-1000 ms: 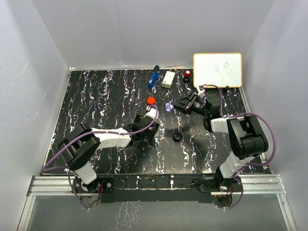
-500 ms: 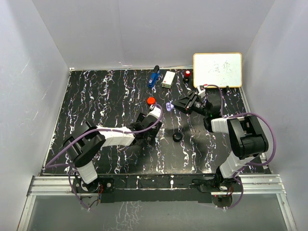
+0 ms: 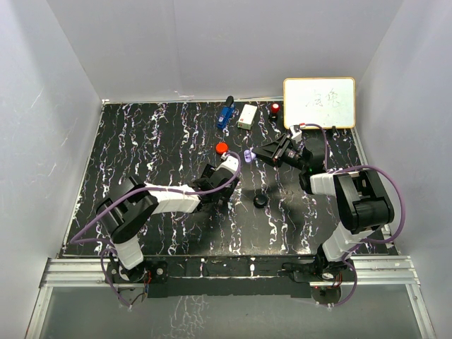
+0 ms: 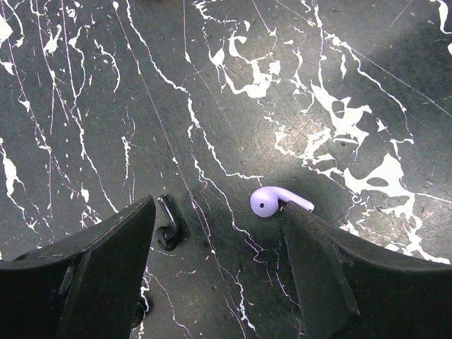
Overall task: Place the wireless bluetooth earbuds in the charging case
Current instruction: Pick up the earbud from the center of the board.
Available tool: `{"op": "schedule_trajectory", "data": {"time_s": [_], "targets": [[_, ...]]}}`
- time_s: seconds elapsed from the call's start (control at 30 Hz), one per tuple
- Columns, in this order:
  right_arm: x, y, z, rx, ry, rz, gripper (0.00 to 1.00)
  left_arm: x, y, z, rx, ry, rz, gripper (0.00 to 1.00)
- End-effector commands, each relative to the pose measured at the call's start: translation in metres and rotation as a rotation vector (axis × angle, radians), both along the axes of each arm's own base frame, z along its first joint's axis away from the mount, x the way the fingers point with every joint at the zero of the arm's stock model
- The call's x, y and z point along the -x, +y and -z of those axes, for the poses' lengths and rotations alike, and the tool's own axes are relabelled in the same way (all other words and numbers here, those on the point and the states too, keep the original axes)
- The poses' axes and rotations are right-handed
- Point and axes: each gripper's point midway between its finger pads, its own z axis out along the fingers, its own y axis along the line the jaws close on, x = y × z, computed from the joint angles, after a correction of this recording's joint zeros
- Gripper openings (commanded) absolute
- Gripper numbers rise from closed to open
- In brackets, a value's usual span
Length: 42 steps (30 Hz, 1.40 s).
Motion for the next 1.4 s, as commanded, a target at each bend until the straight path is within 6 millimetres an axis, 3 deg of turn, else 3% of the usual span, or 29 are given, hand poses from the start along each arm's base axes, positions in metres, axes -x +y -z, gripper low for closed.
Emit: {"op": "schedule_trajectory", "data": {"time_s": [0.0,1.37], "targets": [[0.0,-0.002,-0.016,-0.01,-0.083,-0.002,0.0,-0.002,0.008,0.005,-0.052,0.007,-0.013,0.71],[0.0,-0.002,-0.015,-0.009,-0.082,0.001,0.0,-0.014,0.06,0.018,-0.075,0.055,-0.089,0.71]]}}
